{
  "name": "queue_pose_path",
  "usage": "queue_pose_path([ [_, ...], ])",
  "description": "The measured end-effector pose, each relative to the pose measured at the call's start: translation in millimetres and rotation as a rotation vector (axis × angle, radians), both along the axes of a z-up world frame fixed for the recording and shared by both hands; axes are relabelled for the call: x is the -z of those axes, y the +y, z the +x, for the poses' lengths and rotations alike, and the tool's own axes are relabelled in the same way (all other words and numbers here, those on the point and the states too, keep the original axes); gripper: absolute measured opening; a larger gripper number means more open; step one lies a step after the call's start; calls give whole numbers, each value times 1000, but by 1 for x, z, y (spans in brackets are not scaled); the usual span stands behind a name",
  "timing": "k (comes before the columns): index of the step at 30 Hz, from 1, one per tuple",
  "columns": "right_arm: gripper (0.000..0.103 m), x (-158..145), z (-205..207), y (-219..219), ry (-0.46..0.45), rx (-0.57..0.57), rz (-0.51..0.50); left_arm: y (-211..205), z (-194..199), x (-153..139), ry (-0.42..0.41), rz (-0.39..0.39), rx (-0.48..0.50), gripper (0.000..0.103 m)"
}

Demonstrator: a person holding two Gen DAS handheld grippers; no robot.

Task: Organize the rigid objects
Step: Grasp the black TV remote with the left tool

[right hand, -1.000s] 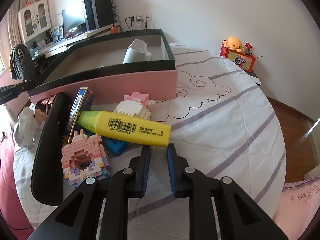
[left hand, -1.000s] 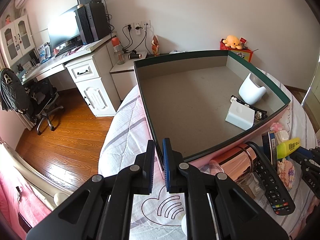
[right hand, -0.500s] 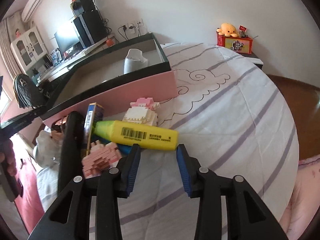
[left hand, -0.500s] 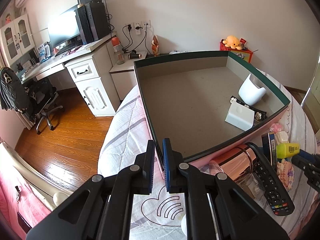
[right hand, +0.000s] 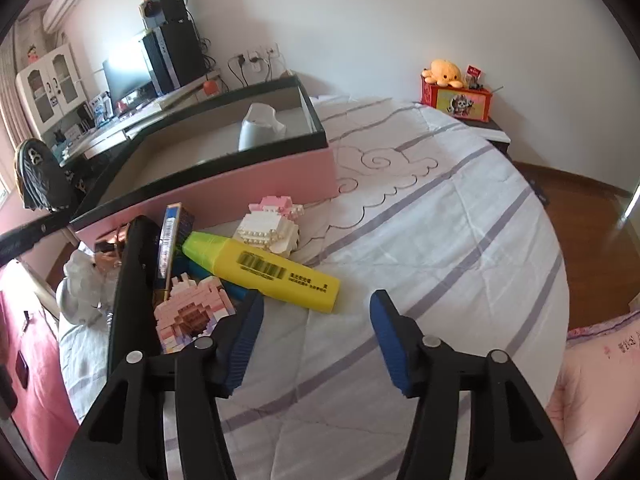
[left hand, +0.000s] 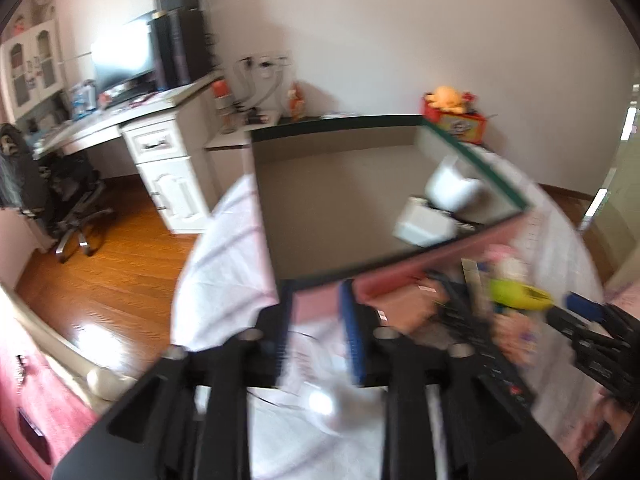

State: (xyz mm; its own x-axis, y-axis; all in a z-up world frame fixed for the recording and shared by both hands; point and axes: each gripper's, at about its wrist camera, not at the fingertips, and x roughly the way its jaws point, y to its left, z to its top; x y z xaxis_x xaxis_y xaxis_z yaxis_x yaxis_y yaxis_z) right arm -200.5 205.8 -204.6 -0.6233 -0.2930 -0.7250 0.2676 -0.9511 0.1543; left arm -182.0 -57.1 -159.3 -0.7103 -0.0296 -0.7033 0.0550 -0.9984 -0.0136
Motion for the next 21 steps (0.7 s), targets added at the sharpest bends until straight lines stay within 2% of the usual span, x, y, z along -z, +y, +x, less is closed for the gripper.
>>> queue_pose_path([
  [1, 62, -1, 1, 2, 4, -2, 2, 6, 5, -2, 10, 31, 7, 58],
  [2, 63, -2, 1, 4, 10, 3, 7, 15, 10, -3, 14, 59, 26, 61],
  [4, 65, -3, 3, 10, 17, 5, 17, 33, 16, -4, 16, 88, 79, 61],
  [7, 65, -1, 3, 20, 13, 3, 4, 63, 22, 2, -8, 66, 122, 61],
  [9, 65, 3, 2, 23, 12, -7, 15, 81, 22, 13, -51, 60, 140, 61],
  [15, 65, 11, -5, 28, 16, -58, 56, 115, 19, 43, -151, 47, 140, 61],
  [16, 66, 10, -6, 30, 16, -65, 47, 119, 19, 46, -151, 34, 131, 60],
  [18, 66, 8, -9, 35, 26, -75, 38, 124, 16, 47, -143, 19, 129, 40],
  [21, 66, 1, -16, 39, 45, -85, 41, 124, 18, 46, -131, -12, 125, 26],
])
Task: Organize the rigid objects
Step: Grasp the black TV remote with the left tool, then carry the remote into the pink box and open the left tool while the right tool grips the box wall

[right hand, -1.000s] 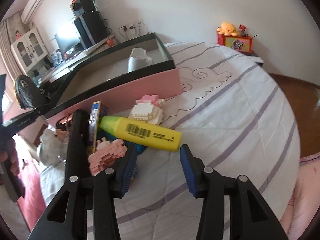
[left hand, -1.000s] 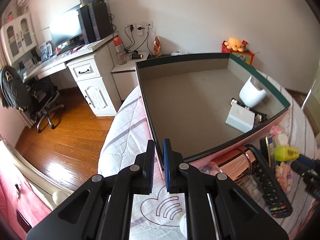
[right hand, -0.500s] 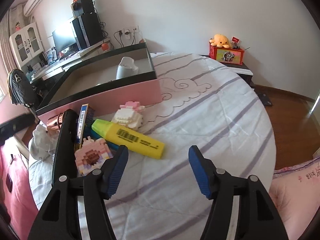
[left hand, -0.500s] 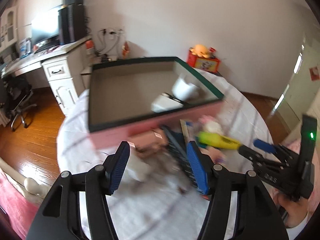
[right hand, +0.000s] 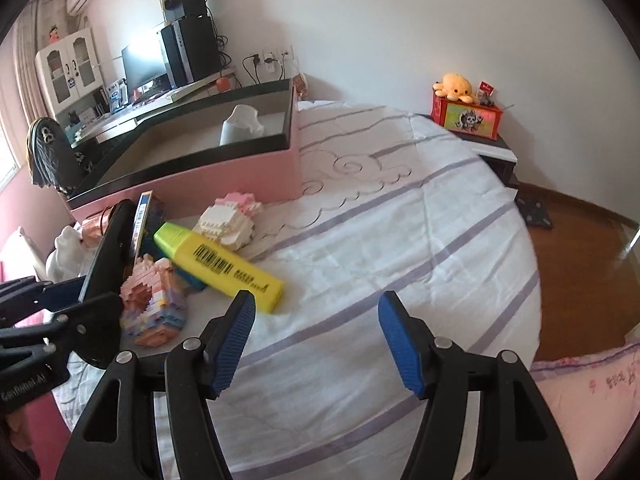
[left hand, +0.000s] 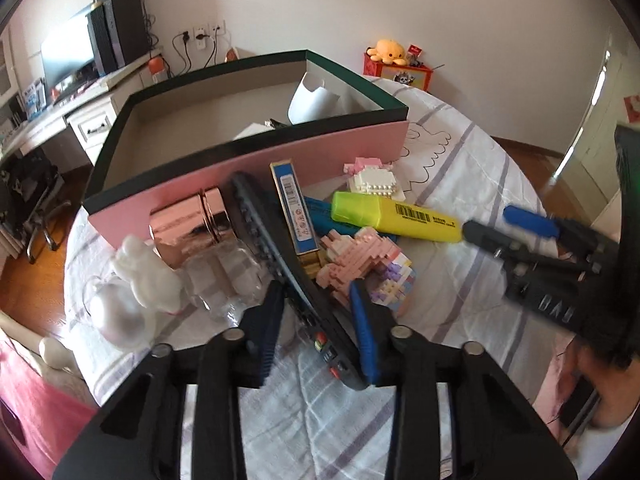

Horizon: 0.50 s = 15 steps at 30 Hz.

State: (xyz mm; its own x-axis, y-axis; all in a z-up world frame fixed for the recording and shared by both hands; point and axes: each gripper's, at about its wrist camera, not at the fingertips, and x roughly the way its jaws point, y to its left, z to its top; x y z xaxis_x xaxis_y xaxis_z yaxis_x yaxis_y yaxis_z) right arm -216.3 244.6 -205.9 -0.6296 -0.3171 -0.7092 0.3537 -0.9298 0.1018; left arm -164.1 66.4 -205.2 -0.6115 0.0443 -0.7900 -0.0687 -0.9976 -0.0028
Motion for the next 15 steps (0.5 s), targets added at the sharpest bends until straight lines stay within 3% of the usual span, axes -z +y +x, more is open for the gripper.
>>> queue_pose_path([
  [2, 66, -4, -8, 2, -1, -12, -6, -8, 0, -2, 7, -1, -14, 17],
  [4, 67, -6, -14, 6, 5, -7, -6, -15, 2, -3, 6, -21, -4, 15],
  [15, 70, -6, -29, 1, 1, -27, -41, -35, 27, -6, -16, -7, 42, 13],
])
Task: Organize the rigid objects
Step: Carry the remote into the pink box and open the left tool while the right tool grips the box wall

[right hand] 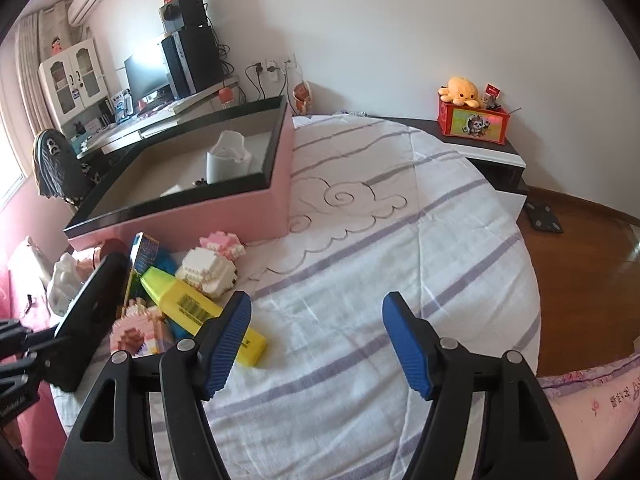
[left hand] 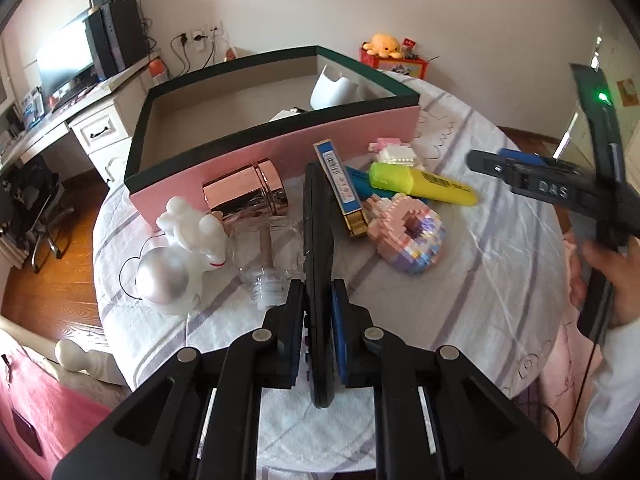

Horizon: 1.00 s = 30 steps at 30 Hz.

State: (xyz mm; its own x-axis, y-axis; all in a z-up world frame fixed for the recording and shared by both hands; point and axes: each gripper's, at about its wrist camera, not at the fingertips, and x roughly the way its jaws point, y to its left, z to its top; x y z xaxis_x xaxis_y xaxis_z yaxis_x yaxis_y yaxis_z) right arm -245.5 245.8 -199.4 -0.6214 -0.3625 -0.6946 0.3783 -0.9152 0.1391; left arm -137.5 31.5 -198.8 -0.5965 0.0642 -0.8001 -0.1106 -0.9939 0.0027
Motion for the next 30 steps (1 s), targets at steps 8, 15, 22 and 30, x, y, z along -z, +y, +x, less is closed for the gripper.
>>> queue_pose_path([
  [8, 70, -2, -22, -9, -13, -5, 17, 22, -33, 11, -18, -62, 23, 17],
  [15, 70, -9, -34, -8, 0, -3, 6, 4, -14, -18, 117, -26, 28, 13],
  [22, 70, -18, -57, -21, 7, -18, -42, -35, -3, -56, 204, -8, -31, 13],
  [30, 48, -30, -93, -68, -3, -79, -9, -88, -40, -66, 205, -48, -148, 13],
])
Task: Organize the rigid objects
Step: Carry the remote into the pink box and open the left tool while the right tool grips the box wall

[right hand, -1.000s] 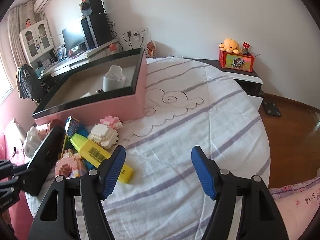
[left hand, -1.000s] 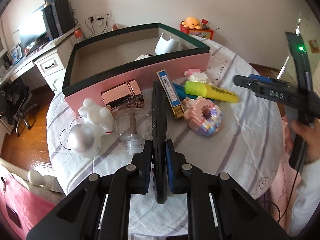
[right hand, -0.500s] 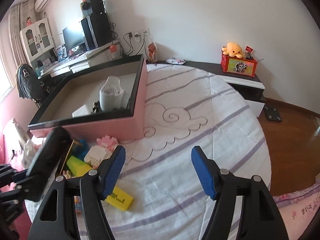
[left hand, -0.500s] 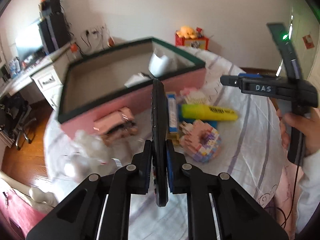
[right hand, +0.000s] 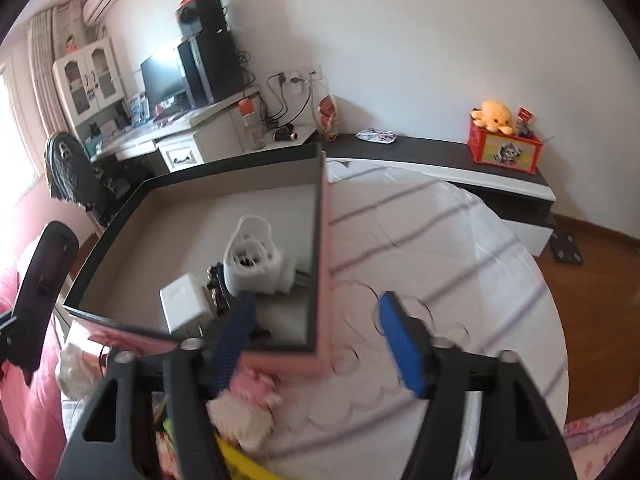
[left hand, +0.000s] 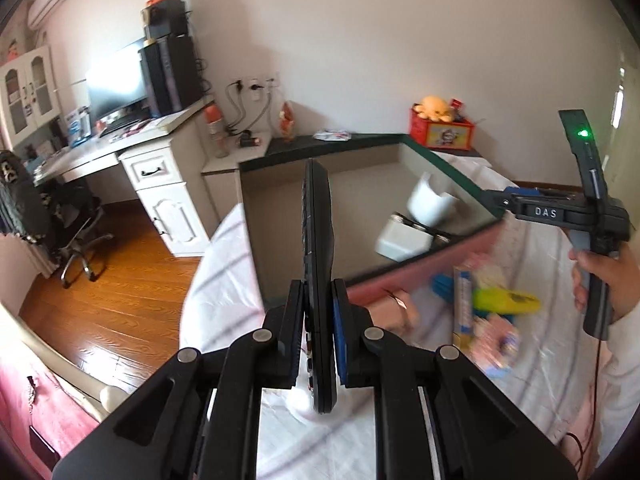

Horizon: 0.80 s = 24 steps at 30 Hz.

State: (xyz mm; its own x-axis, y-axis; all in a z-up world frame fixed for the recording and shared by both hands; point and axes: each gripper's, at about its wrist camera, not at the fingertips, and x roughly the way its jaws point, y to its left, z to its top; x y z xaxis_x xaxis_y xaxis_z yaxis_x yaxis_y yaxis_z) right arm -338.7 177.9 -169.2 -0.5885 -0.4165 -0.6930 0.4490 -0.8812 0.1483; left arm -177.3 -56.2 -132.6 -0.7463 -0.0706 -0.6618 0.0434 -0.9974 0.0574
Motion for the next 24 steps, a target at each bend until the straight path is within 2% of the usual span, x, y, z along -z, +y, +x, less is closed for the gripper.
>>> queue_pose_path([
  [2, 37, 3, -11, -10, -26, -13, 22, -8, -11, 1, -5, 2, -11, 13],
  [3, 28, 5, -16, -17, -37, -18, 42, -11, -16, 2, -8, 6, -14, 13],
  [6, 17, 8, -22, -25, -28, 0, 116, -17, -28, 5, -22, 19, -11, 13],
  [9, 9, 11, -31, -23, -53, 0, 136, -14, -37, 9, -30, 23, 7, 13],
  [19, 7, 22, -36, -24, -80, -3, 156, -3, -77, 21, -83, 54, 77, 13],
  [24, 7, 23, -36, -25, -85, -4, 165, 1, -94, 31, -120, 46, 88, 13],
])
